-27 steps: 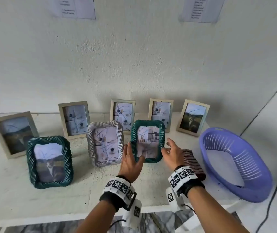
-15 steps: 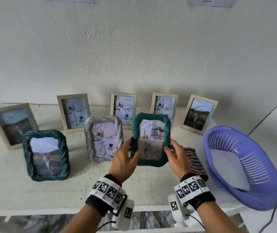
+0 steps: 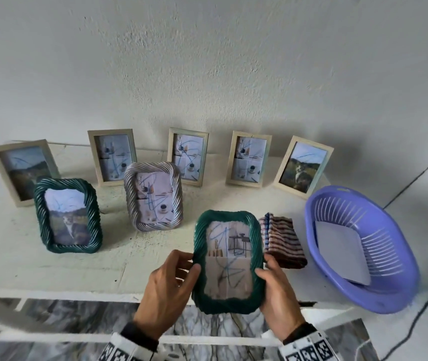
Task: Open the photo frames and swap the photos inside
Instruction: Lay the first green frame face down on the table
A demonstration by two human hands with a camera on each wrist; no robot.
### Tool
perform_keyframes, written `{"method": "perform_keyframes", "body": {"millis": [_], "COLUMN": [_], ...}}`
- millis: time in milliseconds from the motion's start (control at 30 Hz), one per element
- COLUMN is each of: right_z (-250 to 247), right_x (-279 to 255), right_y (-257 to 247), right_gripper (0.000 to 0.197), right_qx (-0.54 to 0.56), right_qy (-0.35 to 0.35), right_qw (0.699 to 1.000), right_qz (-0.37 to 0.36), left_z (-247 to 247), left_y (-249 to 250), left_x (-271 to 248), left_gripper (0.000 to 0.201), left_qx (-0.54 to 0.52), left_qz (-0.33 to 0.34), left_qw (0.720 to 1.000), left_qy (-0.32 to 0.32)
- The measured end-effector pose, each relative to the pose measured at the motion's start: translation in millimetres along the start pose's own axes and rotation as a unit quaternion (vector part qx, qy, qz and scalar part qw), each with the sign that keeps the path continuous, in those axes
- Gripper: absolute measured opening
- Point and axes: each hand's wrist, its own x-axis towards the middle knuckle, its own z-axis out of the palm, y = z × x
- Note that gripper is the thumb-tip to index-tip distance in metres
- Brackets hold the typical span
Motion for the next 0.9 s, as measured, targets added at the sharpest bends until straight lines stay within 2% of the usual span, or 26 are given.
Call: {"method": "perform_keyframes", "body": {"millis": [67, 200, 233, 300, 367, 433, 500, 533, 633, 700, 800, 900], "right_z": [-0.6, 4.3, 7.3, 16.1, 24.3, 34.5, 41.7, 44.7, 47.1, 48.9, 47.2, 36.2], "right_x": [-8.1, -20.1, -24.2, -32.4, -37.9, -40.1, -35.3, -30.0, -14.6, -10.5, -8.4, 0.3], "right_y": [-0.5, -6.2, -7.2, -10.1, -12.0, -10.8, -8.1, -7.2, 1.4, 6.2, 10.1, 12.4], "right_gripper": [0.036, 0.034, 0.033, 0.03, 0.024, 0.031, 0.038, 0.035, 0.019, 0.02, 0.019, 0.019], "right_qx": [0.005, -0.022, -0.052, -0.107, -0.136, -0.148, -0.16, -0.182, -0.252, -0.239, -0.228, -0.29], "right_qy": [-0.007, -0.045, -0.062, -0.103, -0.135, -0.148, -0.125, -0.098, -0.026, -0.033, -0.024, 0.034], "right_qw": [1.0, 0.999, 0.996, 0.987, 0.976, 0.97, 0.97, 0.968, 0.959, 0.966, 0.969, 0.947], "right_qz": [0.006, -0.019, -0.034, -0.066, -0.099, -0.122, -0.131, -0.142, -0.128, -0.09, -0.093, -0.135], "left_z": [4.8, 11.7, 13.9, 17.1, 21.7, 21.5, 16.0, 12.0, 1.0, -5.8, -21.5, -33.0], "left_y": [1.6, 4.5, 5.2, 12.4, 19.2, 18.8, 13.4, 10.9, 1.0, -6.0, -20.6, -45.3], "left_x": [-5.2, -7.2, -6.7, -4.4, -1.3, 1.3, 3.2, 4.1, 6.3, 9.3, 20.3, 29.6], "left_gripper": [0.031, 0.104, 0.117, 0.127, 0.124, 0.122, 0.131, 0.129, 0.108, 0.099, 0.086, 0.067], "left_qx": [0.01, 0.084, 0.099, 0.082, -0.013, -0.138, -0.221, -0.253, -0.368, -0.424, -0.426, -0.4], "left_qz": [-0.016, -0.061, -0.073, -0.081, -0.077, -0.089, -0.107, -0.11, -0.115, -0.114, -0.105, -0.124], "left_qw": [1.0, 0.994, 0.992, 0.989, 0.988, 0.974, 0.957, 0.948, 0.907, 0.881, 0.889, 0.905], "left_qy": [0.005, -0.024, -0.042, -0.087, -0.13, -0.153, -0.154, -0.16, -0.17, -0.174, -0.128, -0.078]}}
